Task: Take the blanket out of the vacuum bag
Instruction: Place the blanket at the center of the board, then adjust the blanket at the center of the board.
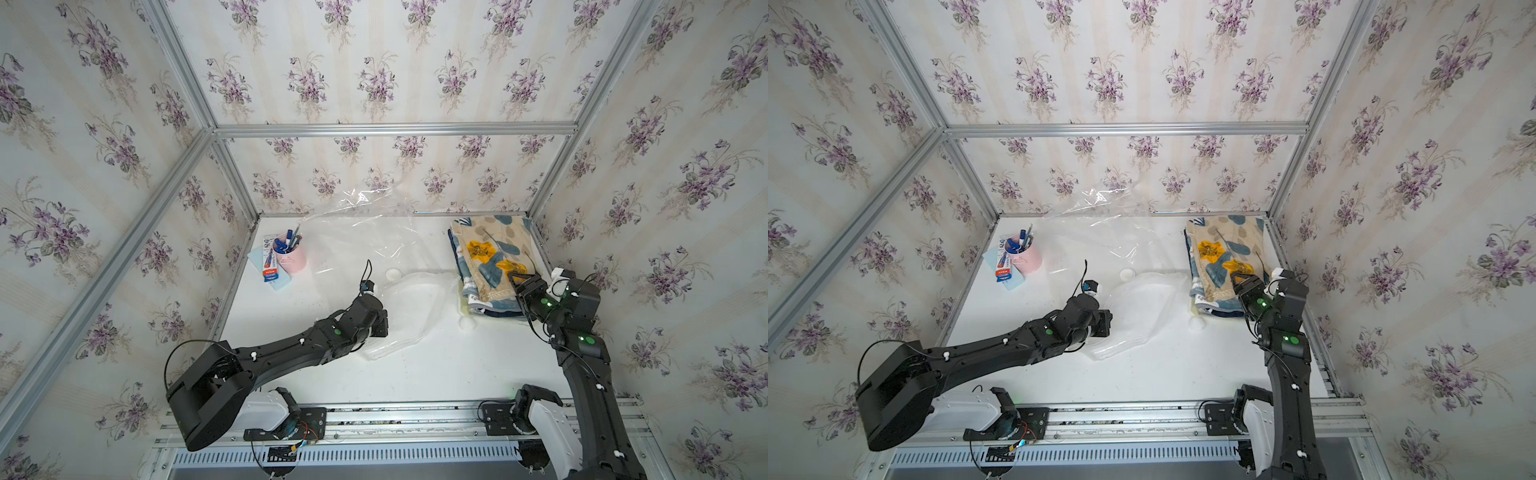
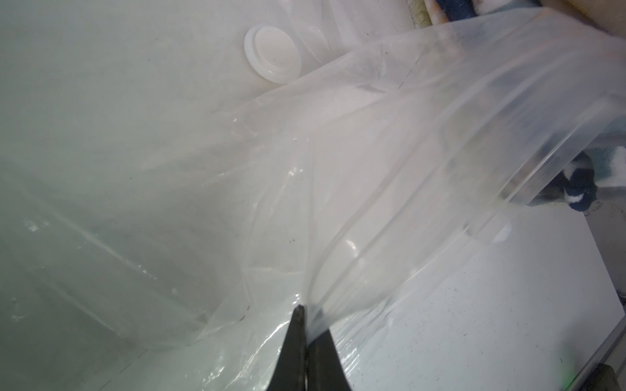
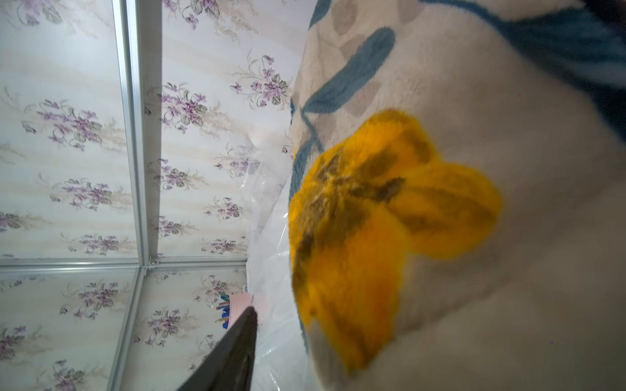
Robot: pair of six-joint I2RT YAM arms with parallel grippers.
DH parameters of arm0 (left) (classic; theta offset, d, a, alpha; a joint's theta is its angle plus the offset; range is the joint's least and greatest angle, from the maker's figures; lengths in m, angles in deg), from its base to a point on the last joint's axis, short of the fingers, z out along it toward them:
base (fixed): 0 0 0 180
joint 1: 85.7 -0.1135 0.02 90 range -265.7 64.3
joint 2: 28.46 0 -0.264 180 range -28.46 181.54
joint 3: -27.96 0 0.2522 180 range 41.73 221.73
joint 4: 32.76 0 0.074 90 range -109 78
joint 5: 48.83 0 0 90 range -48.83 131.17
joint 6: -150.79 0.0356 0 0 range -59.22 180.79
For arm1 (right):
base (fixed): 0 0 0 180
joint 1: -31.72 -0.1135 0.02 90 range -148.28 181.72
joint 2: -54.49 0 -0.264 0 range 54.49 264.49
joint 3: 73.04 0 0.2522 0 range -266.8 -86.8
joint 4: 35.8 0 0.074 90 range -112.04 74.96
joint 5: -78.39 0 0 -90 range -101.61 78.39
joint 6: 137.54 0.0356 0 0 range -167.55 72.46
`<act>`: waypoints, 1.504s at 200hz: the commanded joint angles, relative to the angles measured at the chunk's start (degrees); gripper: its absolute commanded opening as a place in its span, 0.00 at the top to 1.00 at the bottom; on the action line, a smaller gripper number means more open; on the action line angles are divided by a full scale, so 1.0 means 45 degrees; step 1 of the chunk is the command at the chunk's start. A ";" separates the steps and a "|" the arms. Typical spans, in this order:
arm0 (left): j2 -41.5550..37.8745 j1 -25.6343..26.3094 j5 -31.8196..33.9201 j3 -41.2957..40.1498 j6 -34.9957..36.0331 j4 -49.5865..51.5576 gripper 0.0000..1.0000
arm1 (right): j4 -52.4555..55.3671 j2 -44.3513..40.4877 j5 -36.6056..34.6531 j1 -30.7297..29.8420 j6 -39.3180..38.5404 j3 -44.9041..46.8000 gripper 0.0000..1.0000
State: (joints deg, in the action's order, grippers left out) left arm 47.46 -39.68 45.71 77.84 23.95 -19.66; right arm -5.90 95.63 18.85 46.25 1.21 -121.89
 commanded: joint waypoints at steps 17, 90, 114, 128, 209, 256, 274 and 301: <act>-0.0262 -0.0012 0.0122 -0.0150 0.0363 -0.0304 1.00 | 0.3660 -0.1580 -0.0241 -0.0326 -0.2492 -0.1177 0.43; -0.0556 -0.0036 0.0027 -0.0109 0.0394 -0.0091 1.00 | 0.3075 -0.0028 -0.1208 -0.1442 -0.3772 -0.2948 0.77; -0.0597 -0.0051 0.0065 -0.0135 0.0316 0.0009 1.00 | 0.2729 0.2369 -0.4872 -0.4775 -0.4661 -0.3971 0.76; -0.0740 -0.0045 0.0123 -0.0165 0.0289 0.0173 1.00 | 0.3211 0.4099 -0.7377 -0.6614 -0.5307 -0.4879 0.71; -0.1303 -0.0056 0.0399 -0.0426 0.0296 0.0493 1.00 | 0.2744 0.8168 -1.3028 -0.8818 -0.6516 -0.4965 0.50; -0.0668 -0.0048 0.0125 -0.0341 0.0094 0.0091 1.00 | 0.1771 0.8553 -1.4484 -0.8891 -0.6721 -0.4429 0.39; -0.0498 -0.0051 0.0071 -0.0224 0.0086 0.0089 1.00 | 0.1674 0.9135 -1.4609 -0.8816 -0.6826 -0.4587 0.40; -0.0586 -0.0051 0.0027 -0.0216 0.0053 0.0191 1.00 | 0.1422 0.9401 -1.4131 -0.8733 -0.6769 -0.4902 0.57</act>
State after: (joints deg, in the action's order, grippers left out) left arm 45.19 -39.88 46.10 76.49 24.30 -18.04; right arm 3.00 137.58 -44.12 6.79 -28.67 -143.05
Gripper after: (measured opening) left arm 0.059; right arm 0.511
